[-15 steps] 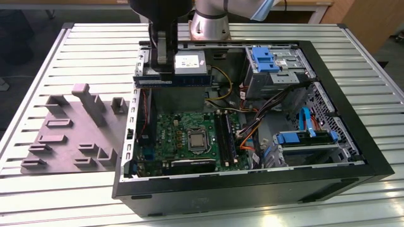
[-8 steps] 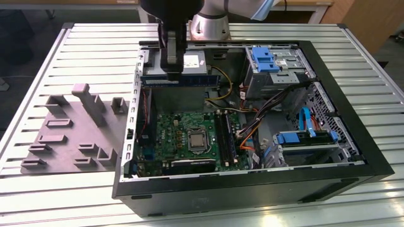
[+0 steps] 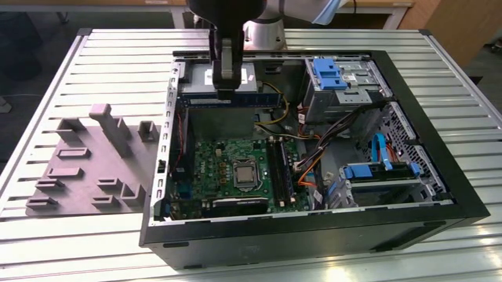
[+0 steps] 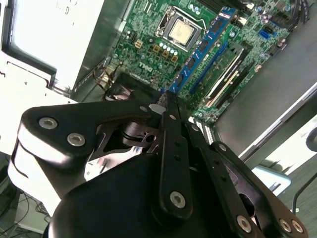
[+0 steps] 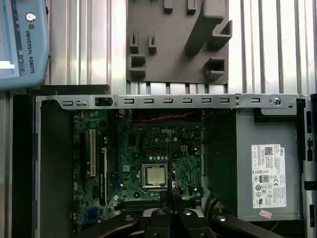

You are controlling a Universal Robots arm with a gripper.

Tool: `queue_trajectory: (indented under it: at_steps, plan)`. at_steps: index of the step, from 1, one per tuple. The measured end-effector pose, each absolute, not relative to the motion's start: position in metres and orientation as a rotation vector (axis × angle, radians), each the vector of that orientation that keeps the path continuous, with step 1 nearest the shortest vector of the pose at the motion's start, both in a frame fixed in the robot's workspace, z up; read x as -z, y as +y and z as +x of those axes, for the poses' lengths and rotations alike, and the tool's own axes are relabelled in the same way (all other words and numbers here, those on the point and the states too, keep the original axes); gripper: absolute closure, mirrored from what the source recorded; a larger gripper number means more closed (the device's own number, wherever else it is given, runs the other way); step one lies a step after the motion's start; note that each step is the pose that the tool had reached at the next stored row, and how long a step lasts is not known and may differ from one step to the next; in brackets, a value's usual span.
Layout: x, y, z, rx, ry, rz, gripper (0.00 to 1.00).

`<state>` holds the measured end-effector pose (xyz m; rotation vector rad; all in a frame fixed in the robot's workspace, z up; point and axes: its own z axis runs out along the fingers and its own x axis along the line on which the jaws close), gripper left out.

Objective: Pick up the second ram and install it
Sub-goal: 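Pick up the second ram and move it above second insertion slot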

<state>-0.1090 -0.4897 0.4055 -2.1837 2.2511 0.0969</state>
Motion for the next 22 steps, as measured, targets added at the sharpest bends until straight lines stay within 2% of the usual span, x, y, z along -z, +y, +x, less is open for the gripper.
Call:
queue_trajectory:
  at_steps: [22]
  plan:
    - [-0.387, -0.49, -0.086, -0.097, 2.251, -2.184, 0.89]
